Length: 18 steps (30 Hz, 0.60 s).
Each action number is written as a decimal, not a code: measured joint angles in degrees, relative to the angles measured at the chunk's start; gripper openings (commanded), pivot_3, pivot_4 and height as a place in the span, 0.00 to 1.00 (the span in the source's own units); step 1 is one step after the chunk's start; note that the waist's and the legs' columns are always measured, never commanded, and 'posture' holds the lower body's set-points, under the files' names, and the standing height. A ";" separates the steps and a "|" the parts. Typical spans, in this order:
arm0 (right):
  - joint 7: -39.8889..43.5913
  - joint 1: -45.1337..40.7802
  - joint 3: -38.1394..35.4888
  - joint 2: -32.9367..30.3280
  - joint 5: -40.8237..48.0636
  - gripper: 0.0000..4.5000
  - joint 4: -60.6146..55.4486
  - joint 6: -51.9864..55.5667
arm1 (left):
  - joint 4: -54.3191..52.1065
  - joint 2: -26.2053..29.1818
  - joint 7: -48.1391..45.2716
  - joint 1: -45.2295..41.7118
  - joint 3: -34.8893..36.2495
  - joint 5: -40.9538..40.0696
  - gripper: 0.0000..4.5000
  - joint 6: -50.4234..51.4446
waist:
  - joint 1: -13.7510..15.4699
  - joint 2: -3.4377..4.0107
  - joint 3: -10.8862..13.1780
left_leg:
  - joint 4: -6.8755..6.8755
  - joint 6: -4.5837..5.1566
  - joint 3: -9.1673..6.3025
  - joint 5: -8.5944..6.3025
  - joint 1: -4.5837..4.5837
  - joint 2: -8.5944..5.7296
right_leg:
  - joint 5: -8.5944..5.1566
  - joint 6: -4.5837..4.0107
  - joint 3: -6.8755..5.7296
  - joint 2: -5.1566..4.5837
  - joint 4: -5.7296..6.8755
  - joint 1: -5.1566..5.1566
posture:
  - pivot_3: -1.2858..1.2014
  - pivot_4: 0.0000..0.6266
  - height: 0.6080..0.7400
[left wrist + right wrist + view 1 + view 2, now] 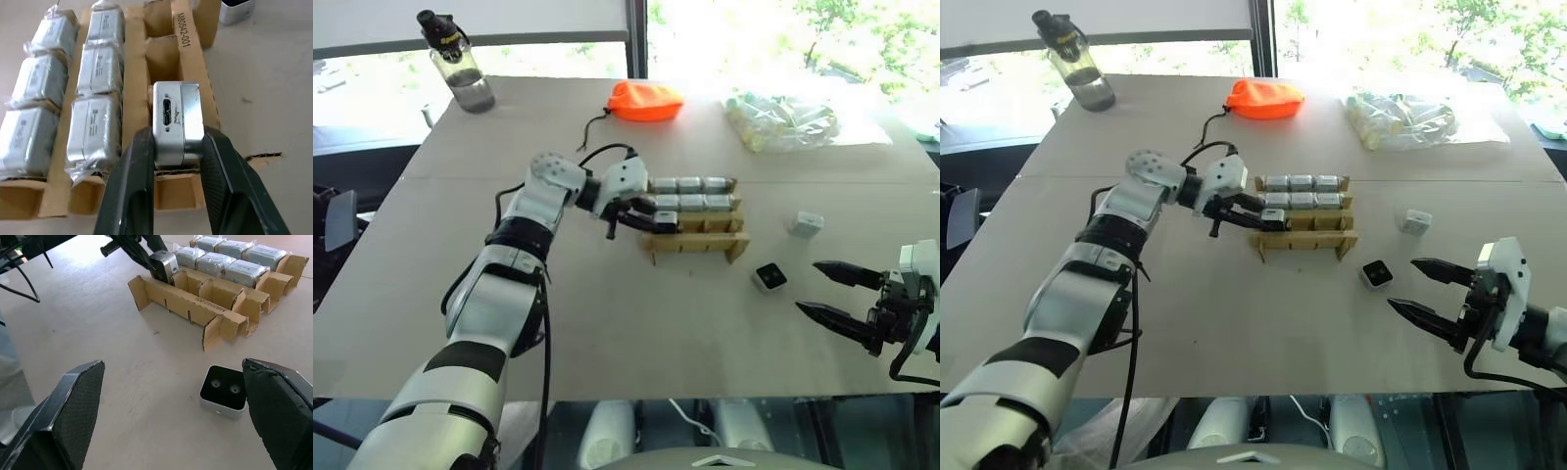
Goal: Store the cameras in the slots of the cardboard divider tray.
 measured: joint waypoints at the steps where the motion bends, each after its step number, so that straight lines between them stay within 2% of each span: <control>1: 0.00 -0.05 0.00 0.07 -0.08 0.99 0.15 0.00 | -0.74 0.02 0.01 0.23 0.02 0.05 0.16 0.88 | 0.03 0.00 0.00 | 0.00 -0.01 -0.01 0.01 -0.01 -0.01 | 0.00 0.00 -0.01 0.00 -0.01 0.00 | 0.52 0.24 1.00; 6: -0.01 -0.31 0.00 0.49 -0.64 0.99 0.40 -0.03 | -3.46 0.19 0.09 0.84 0.01 0.49 0.16 3.12 | 0.02 0.00 0.00 | -0.03 -0.12 0.01 0.06 -0.03 -0.02 | -0.01 0.02 -0.01 -0.01 -0.08 0.00 | 0.52 0.24 1.00; 7: -0.02 -0.50 0.00 0.66 -0.78 1.00 0.41 -0.03 | -3.75 0.18 0.09 0.90 0.00 0.58 0.39 3.36 | 0.02 0.00 0.00 | -0.03 -0.11 0.01 0.06 -0.04 -0.02 | -0.01 0.02 -0.02 -0.01 -0.09 0.00 | 0.52 0.24 1.00; 13: -0.03 -0.99 0.13 1.13 -1.97 1.00 0.44 -0.14 | -4.40 -0.06 -0.63 1.57 -0.63 0.62 0.99 3.91 | 0.11 0.00 0.00 | 0.00 -0.01 0.00 0.00 -0.03 -0.02 | -0.01 0.03 -0.02 -0.02 -0.03 0.00 | 0.52 0.24 1.00; 16: -0.58 -1.03 0.75 1.60 -3.66 1.00 0.41 -0.19 | -7.03 -0.01 -2.03 1.86 -0.34 -0.79 0.99 6.23 | 0.10 -0.01 0.01 | 0.02 0.00 -0.03 -0.01 -0.05 -0.02 | -0.01 0.03 -0.03 -0.02 -0.02 0.00 | 0.52 0.24 1.00; 18: -2.68 -1.09 2.38 2.93 -6.11 1.00 0.33 -0.21 | -12.94 1.06 -3.65 2.87 0.81 -3.44 0.99 10.23 | 0.03 -0.01 0.01 | 0.02 -0.12 -0.02 0.06 -0.06 0.00 | -0.02 0.03 -0.02 -0.02 -0.02 -0.02 | 0.52 0.24 1.00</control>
